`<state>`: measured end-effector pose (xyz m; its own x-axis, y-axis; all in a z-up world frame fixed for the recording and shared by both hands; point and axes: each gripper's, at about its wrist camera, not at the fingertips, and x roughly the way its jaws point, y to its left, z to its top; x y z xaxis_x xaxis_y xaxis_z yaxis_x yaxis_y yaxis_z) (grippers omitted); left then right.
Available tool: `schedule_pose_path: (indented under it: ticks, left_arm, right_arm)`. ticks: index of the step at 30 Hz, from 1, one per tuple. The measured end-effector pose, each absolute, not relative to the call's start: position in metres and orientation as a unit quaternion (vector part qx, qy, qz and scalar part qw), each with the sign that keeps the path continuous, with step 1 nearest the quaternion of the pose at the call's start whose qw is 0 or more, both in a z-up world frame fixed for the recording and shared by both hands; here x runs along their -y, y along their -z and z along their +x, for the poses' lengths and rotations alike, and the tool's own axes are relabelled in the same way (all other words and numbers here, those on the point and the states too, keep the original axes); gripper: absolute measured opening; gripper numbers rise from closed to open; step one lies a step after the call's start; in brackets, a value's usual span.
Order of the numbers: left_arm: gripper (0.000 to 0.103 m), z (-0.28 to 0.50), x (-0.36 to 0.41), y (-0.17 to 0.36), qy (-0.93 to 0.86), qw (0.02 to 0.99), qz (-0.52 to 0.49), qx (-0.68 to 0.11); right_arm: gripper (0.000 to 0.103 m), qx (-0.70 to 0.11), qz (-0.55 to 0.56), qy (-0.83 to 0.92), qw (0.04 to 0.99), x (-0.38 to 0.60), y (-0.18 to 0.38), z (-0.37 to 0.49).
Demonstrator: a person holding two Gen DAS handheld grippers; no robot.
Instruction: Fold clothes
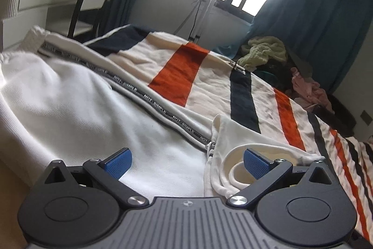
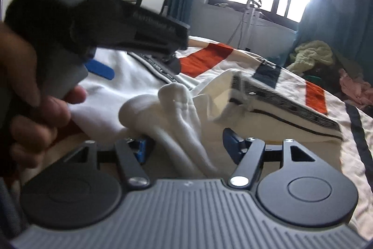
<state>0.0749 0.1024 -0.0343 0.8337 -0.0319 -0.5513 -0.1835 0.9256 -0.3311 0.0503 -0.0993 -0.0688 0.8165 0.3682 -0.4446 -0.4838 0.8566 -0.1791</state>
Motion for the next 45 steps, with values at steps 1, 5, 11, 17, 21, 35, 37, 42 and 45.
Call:
schedule_pose_path:
  ticks: [1,5,11,17,21,35,37,42,45]
  left_arm:
    - [0.103,0.072,-0.103,0.032,-0.038,0.940,-0.188,-0.283]
    - [0.103,0.061,-0.107,0.026,-0.028,0.943,-0.186,-0.276]
    - [0.103,0.046,-0.103,0.018,-0.006,0.950,-0.168,-0.265]
    - [0.103,0.040,-0.086,0.013,0.048,0.952,-0.128,-0.273]
    - [0.102,0.044,-0.060,0.014,0.113,0.950,-0.083,-0.279]
    - [0.019,0.149,0.003,0.024,0.203,0.899,-0.065,-0.382]
    - [0.017,0.176,-0.002,0.018,0.192,0.897,-0.091,-0.388]
    - [0.017,0.251,-0.016,0.015,0.148,0.884,-0.152,-0.418]
    - [0.017,0.288,-0.016,0.038,0.117,0.871,-0.149,-0.453]
  right_arm:
    - [0.066,-0.199,-0.138,-0.219,0.945,0.103,0.065,0.046]
    - [0.066,-0.191,-0.105,-0.195,0.956,0.121,0.048,0.028]
    - [0.066,-0.185,-0.039,-0.133,0.973,0.150,0.025,0.010]
    - [0.066,-0.226,-0.001,-0.050,0.973,0.183,-0.005,0.027]
    - [0.066,-0.235,0.082,-0.042,0.968,0.221,-0.020,0.042]
    - [0.066,-0.276,0.230,-0.015,0.933,0.291,0.026,0.075]
    - [0.068,-0.280,0.229,-0.014,0.932,0.289,0.034,0.080]
    - [0.068,-0.328,0.216,-0.023,0.919,0.274,0.065,0.104]
    - [0.068,-0.331,0.182,-0.021,0.926,0.261,0.072,0.118]
